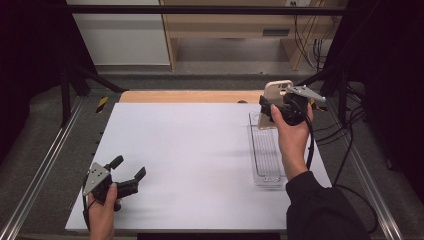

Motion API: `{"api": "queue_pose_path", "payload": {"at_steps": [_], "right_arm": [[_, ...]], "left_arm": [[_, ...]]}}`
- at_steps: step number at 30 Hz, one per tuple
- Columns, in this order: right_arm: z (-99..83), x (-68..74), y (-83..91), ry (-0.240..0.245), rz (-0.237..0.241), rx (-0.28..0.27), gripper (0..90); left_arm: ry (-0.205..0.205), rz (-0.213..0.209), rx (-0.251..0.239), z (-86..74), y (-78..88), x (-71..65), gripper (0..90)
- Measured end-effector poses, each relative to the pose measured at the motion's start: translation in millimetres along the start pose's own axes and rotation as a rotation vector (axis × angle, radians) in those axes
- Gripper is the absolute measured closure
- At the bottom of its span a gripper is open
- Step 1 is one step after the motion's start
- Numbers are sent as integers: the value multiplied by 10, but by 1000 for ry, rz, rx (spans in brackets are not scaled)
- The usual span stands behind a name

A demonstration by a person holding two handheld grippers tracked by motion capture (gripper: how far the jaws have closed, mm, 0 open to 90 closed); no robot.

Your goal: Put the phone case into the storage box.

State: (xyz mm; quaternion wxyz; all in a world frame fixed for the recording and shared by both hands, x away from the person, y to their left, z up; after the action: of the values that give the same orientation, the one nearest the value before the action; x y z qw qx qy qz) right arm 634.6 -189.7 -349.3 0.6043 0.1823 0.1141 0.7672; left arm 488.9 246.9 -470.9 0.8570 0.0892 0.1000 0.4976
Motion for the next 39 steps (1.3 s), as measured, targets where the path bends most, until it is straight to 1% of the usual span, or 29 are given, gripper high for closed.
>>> {"api": "queue_pose_path", "payload": {"at_steps": [4, 8, 13, 17, 19, 24, 28, 34, 37, 39], "right_arm": [[-10, -75, -39, -4, -24, 0, 119], [-18, -145, -100, -15, -45, 1, 119], [-58, -228, -239, -42, -66, 10, 120], [-92, -274, -335, -54, -75, 15, 119], [-113, -286, -382, -50, -80, 19, 119], [-176, -243, -513, -13, -91, 37, 119], [-201, -210, -600, -2, -104, 23, 119], [-245, -140, -711, 17, -96, 9, 118], [-258, -150, -768, 8, -87, 4, 118], [-275, -165, -795, 2, -91, 8, 118]], "left_arm": [[1, -2, 4, -6, -5, -4, 47], [10, -4, 2, -7, -5, -4, 47], [6, -9, 6, -12, -12, -9, 47], [6, -9, 6, -16, -16, -2, 47], [8, -8, 5, -16, -12, 1, 47], [5, -12, 7, -19, -16, -14, 47], [6, -15, 7, -20, -17, -19, 47], [8, -21, 9, -21, -15, -27, 48], [1, -27, 6, -13, -11, -46, 47], [3, -28, 8, -16, -18, -49, 47]]}}
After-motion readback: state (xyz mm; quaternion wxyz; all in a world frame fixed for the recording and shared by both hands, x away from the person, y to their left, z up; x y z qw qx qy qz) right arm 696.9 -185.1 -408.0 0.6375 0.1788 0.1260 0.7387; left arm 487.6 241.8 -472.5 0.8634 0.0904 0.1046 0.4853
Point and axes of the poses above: each handheld gripper's, and its own axes: y roughly backward along the jaws, z roughly out of its top, x roughly to its left, the point moved 9 cm from there along -y, roughly forward along the jaws, and after that the axes turned 5 degrees about x, right-handed, at the moved point
